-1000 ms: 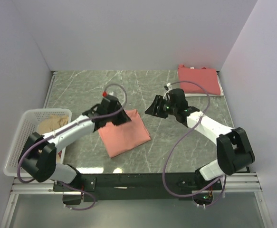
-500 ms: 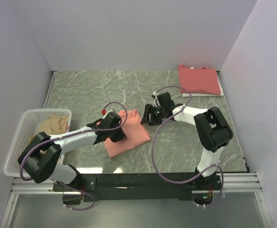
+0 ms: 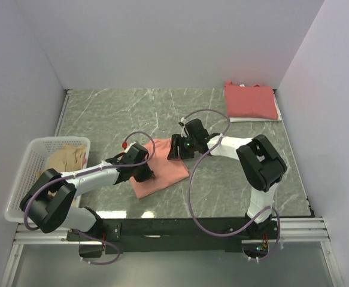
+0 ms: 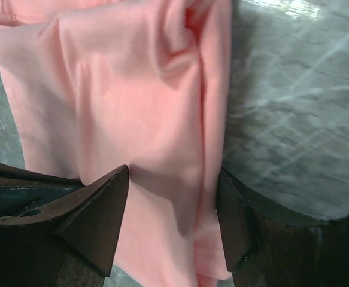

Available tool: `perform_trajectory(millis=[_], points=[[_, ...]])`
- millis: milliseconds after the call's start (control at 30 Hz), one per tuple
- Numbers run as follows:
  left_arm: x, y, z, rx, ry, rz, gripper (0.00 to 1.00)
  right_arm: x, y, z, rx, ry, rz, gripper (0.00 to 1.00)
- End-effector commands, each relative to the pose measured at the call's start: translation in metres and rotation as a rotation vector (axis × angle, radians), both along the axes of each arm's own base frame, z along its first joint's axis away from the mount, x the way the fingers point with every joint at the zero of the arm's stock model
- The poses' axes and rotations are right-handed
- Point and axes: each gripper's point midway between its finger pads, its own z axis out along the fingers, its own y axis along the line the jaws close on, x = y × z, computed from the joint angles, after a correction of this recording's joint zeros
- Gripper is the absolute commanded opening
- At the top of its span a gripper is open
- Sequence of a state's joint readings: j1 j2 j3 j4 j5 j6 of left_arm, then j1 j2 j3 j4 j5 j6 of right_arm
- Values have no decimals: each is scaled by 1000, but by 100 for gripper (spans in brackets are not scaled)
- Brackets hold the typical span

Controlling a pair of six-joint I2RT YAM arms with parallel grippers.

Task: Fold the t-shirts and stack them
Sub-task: Neatly place the folded tshirt to the corner

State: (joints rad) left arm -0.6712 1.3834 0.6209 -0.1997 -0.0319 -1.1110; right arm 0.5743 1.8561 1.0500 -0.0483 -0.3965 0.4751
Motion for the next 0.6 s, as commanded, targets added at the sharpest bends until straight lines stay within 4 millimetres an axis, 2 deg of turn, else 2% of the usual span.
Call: perform_trajectory(millis=[0,100,167,233,267,300,333,367,433,467,500,533,567], points=[[6,8,7,8,-37,13,12,-10,8,-21,-68,38,-7,65],[8,9,10,13,-40,11,12,-9,18,-22,-109,28,-12,61],[9,9,13,16,-42,7,11,-9,16,-28,-148,28,-32,56],[11,9,17,11,-49,6,11,-12,20,-29,-173,22,-31,40],[15,6,26,-3,-67,1,11,-9,18,-32,-207,5,-44,28],[17,8,31,-1,-67,6,11,-12,15,-35,-239,8,-41,0],[19,9,36,4,-75,-6,10,-8,17,-33,-254,-6,-47,0],[28,5,58,-19,-118,-10,11,-9,18,-34,-282,-18,-48,0],[32,11,79,0,-147,-30,11,0,8,-32,-348,-68,-83,0],[41,9,105,-19,-199,-32,12,7,3,-24,-368,-102,-111,0],[45,16,116,-8,-218,-22,12,9,-2,-21,-395,-118,-124,0],[44,21,122,18,-221,-38,13,19,-13,-15,-445,-167,-169,0],[48,23,140,8,-256,-37,13,23,-16,-7,-460,-191,-180,0]])
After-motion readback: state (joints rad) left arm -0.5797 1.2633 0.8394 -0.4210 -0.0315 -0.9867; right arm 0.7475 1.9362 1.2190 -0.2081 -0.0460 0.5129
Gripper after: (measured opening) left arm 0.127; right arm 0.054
